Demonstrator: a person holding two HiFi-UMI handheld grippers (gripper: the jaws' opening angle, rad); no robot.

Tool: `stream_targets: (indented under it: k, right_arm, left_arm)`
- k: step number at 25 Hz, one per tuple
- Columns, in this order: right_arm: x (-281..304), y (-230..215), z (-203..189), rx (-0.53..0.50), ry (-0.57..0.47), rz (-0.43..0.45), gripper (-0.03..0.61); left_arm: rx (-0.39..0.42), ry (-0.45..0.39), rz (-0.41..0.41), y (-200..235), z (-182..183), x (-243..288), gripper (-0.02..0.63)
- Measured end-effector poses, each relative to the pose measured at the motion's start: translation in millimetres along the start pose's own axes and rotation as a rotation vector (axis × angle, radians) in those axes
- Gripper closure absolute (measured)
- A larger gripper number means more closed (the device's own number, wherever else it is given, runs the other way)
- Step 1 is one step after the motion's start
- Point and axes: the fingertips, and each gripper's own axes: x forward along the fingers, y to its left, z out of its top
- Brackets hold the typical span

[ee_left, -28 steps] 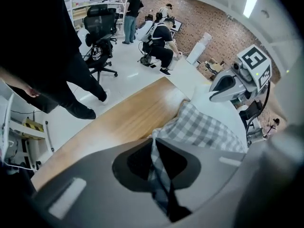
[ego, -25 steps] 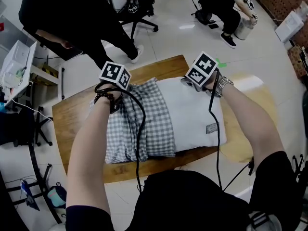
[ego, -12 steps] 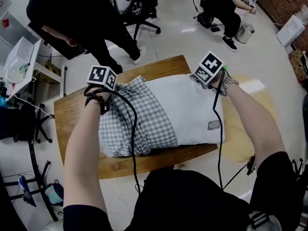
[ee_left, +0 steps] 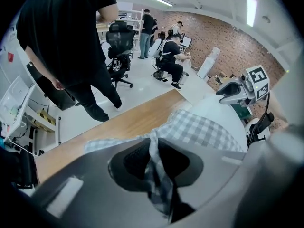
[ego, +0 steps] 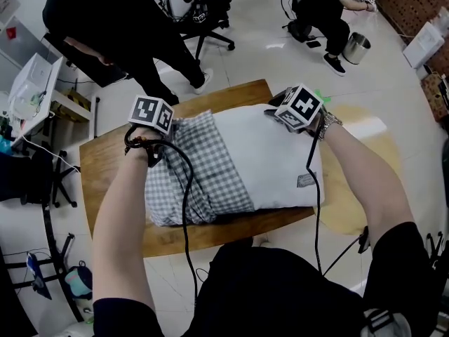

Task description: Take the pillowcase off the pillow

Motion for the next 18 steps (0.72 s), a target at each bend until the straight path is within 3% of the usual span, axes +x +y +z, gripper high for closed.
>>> stream_targets:
  k: [2,4,13,18]
  right_arm:
    - [-6,-2,3,-0.046,-0.038,-0.043,0.430]
    - [-12,2,2,-0.057,-0.070,-0.067,0.385]
    - [-48,26,-9,-0.113,-0.115,-0.082,0.382]
    - [-60,59,-30,-0.149,-0.112,-0.065,0.382]
  left_arm:
    - [0.019,-0.037,0.010,-11,7,-2,0.486]
    - [0.047,-0.077,0.031,-20,10,-5,0.446]
    - [0.068,-0.134,0.102,-60,8,-29,0.410]
    - [0.065,-0.175,0.140,-88,-14,-41,0.388]
